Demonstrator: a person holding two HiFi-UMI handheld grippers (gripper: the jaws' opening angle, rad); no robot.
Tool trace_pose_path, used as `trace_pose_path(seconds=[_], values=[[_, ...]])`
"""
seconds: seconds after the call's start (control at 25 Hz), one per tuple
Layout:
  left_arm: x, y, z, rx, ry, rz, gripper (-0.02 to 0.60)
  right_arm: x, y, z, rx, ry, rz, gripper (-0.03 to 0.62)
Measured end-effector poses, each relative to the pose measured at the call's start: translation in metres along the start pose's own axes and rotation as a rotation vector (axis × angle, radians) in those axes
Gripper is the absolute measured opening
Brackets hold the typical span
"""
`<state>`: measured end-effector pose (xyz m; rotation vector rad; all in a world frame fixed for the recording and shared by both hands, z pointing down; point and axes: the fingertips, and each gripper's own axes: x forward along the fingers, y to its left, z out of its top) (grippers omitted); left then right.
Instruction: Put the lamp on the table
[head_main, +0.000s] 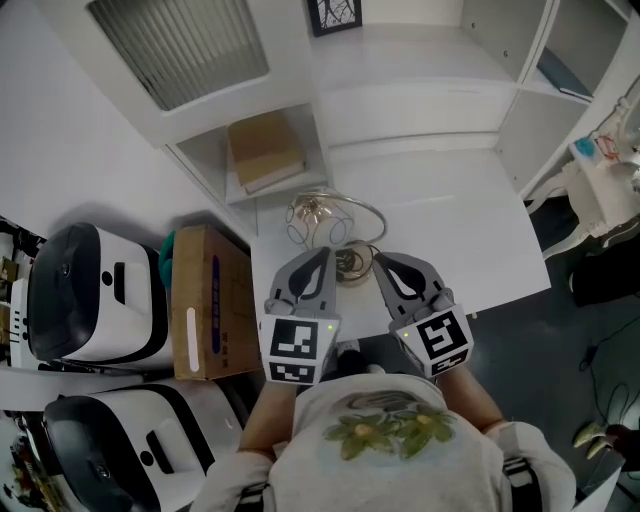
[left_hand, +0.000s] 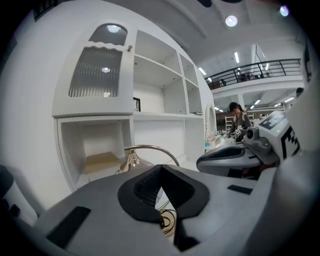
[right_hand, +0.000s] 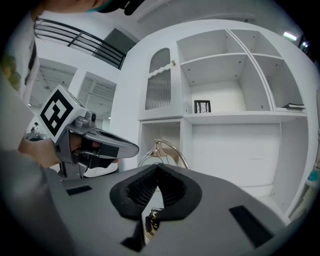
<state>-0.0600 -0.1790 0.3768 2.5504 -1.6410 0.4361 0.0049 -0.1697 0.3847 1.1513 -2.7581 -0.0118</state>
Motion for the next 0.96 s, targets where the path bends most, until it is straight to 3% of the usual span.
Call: trace_pose_path(seconds=[0.12, 0.56, 0.96], values=[[-0.007, -0.004, 0.004, -0.049, -0.019, -0.018, 0.029, -0.002, 0.006, -0.002, 0.01, 0.003, 0.012, 0.031], [-0.012, -0.015, -0.006, -0.068, 0.005, -0.043, 0.029, -0.013, 0.009, -0.011, 0.102, 0.016, 0.02, 0.031], [-0.014, -0.015, -0.017, -0.093, 0.031, -0.056, 0.029, -0.012, 0.016, -0.021, 0.324, 0.024, 0.087, 0.031]])
